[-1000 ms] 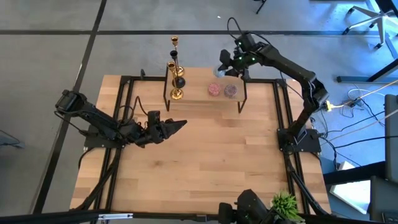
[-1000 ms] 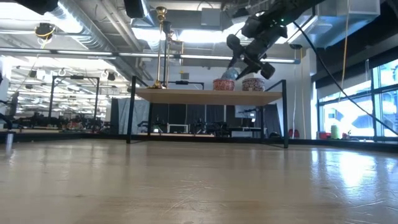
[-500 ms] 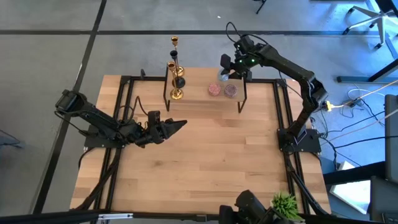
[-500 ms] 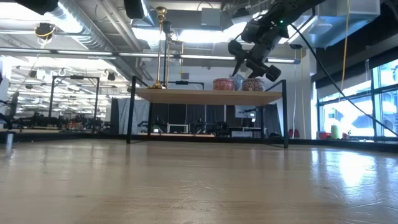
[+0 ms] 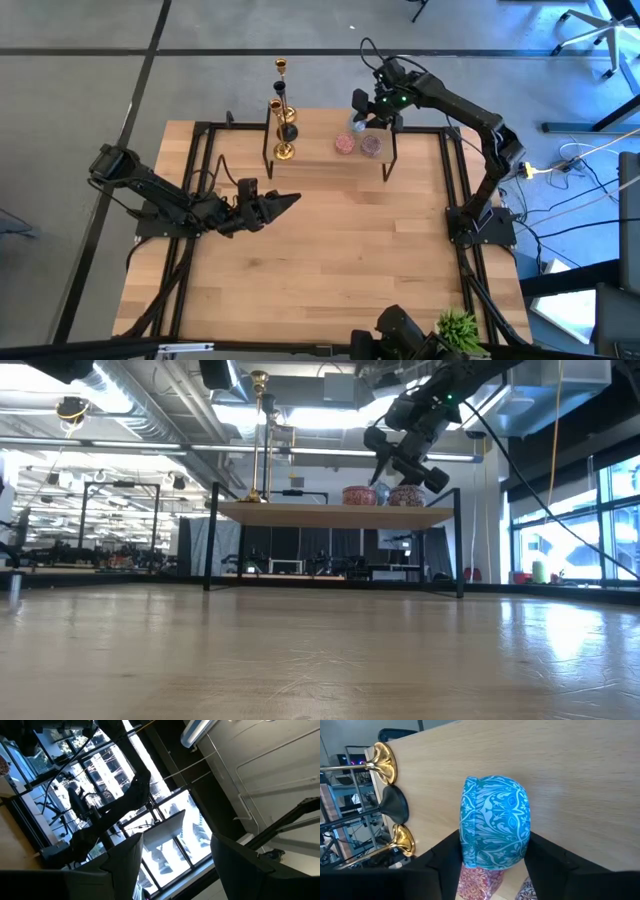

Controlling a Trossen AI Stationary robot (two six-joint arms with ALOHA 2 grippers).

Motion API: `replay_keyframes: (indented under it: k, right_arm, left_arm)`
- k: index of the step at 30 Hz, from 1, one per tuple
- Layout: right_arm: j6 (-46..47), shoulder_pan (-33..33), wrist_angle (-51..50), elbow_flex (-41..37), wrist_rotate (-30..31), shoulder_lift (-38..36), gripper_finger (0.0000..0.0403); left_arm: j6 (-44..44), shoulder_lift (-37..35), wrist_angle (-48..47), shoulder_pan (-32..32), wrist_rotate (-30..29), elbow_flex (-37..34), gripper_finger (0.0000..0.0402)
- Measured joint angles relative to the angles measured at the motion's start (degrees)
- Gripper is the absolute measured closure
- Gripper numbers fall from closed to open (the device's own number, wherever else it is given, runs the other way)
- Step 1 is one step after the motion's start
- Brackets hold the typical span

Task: Pick & Place candle stick holders
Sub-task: Put the blue candle on the shelf

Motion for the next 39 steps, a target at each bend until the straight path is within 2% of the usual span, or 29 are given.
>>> replay_keyframes:
  k: [8, 13, 39]
  right_arm:
    - [-0.44, 0.00, -0.17, 0.00, 0.02, 0.00, 0.0165]
    - [-0.44, -0.02, -0.17, 0.00, 0.02, 0.00, 0.0149]
    - [-3.42, -0.43, -6.78, 0.00, 1.40, -0.14, 0.0146]
  left_arm:
    - [0.55, 0.00, -0.02, -0.62, -0.13, 0.00, 0.0172]
    - [0.55, 0.00, -0.02, -0.64, -0.15, 0.00, 0.0172]
    - [0.55, 0.00, 0.00, -1.26, 0.07, 0.00, 0.0172]
